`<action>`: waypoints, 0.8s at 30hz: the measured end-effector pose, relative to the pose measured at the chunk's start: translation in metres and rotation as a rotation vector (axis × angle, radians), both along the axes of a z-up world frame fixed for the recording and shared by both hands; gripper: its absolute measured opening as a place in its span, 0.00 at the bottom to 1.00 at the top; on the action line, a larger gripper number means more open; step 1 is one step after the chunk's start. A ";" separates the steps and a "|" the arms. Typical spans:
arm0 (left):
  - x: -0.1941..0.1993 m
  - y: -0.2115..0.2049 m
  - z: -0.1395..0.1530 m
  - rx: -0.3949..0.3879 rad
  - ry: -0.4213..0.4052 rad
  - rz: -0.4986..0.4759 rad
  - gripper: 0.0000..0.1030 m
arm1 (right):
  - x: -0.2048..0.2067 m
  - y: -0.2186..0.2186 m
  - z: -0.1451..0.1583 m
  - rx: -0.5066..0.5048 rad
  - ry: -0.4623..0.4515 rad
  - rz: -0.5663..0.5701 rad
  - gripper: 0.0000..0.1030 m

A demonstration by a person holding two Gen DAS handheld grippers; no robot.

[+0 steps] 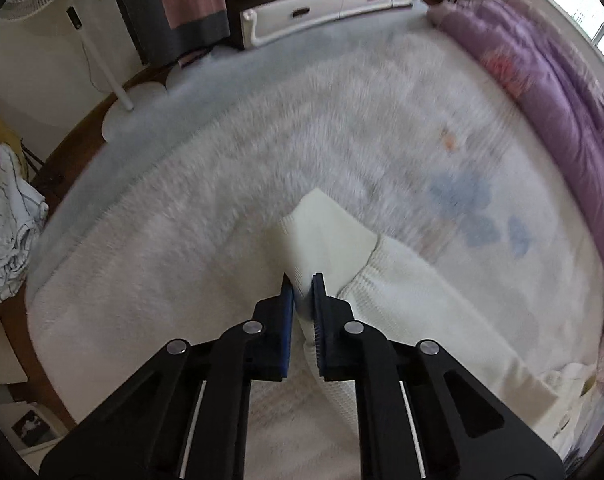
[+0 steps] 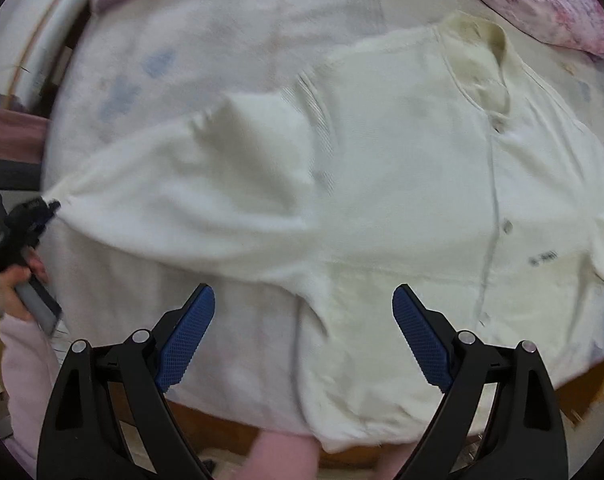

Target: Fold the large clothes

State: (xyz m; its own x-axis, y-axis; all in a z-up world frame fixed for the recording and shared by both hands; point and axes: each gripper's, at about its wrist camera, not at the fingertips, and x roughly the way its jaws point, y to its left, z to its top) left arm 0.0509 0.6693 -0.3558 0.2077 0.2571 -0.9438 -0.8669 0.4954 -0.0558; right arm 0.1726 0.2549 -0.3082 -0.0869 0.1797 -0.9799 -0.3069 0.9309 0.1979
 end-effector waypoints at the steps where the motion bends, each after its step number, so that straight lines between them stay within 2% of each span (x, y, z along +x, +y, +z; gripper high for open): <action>1: -0.003 0.000 0.014 0.020 -0.021 0.004 0.09 | 0.002 0.000 0.000 0.004 -0.018 0.000 0.84; 3: -0.006 -0.010 0.035 0.061 -0.037 -0.002 0.08 | 0.009 -0.002 -0.003 0.013 -0.045 0.004 0.80; 5: -0.006 -0.028 0.055 0.112 -0.066 -0.013 0.08 | 0.015 -0.005 -0.008 0.041 -0.045 0.010 0.67; 7: -0.011 -0.046 0.082 0.162 -0.063 -0.042 0.08 | 0.021 -0.009 -0.017 0.043 -0.035 0.009 0.47; 8: -0.010 -0.052 0.091 0.185 -0.065 -0.052 0.08 | 0.024 -0.013 -0.022 0.059 -0.038 0.006 0.41; 9: -0.010 -0.059 0.101 0.208 -0.071 -0.063 0.08 | 0.029 -0.016 -0.029 0.078 -0.036 0.002 0.29; 10: -0.008 -0.068 0.114 0.239 -0.074 -0.081 0.08 | 0.033 -0.018 -0.035 0.087 -0.027 -0.001 0.23; 13: -0.008 -0.094 0.145 0.317 -0.078 -0.119 0.08 | 0.042 -0.029 -0.067 0.142 0.007 -0.037 0.16; 17: 0.001 -0.137 0.182 0.424 -0.093 -0.189 0.08 | 0.047 -0.042 -0.120 0.210 0.133 -0.148 0.16; 21: 0.015 -0.187 0.220 0.441 -0.137 -0.302 0.08 | 0.036 -0.046 -0.163 0.283 0.256 -0.226 0.16; 24: 0.028 -0.239 0.253 0.462 -0.190 -0.389 0.08 | 0.030 -0.052 -0.170 0.315 0.240 -0.265 0.16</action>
State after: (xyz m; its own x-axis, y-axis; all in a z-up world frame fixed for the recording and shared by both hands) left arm 0.0792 0.4299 -0.1032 0.5213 0.5009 -0.6909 -0.6141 0.7824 0.1038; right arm 0.2030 0.2025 -0.4785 -0.2148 0.5112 -0.8322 0.0221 0.8544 0.5191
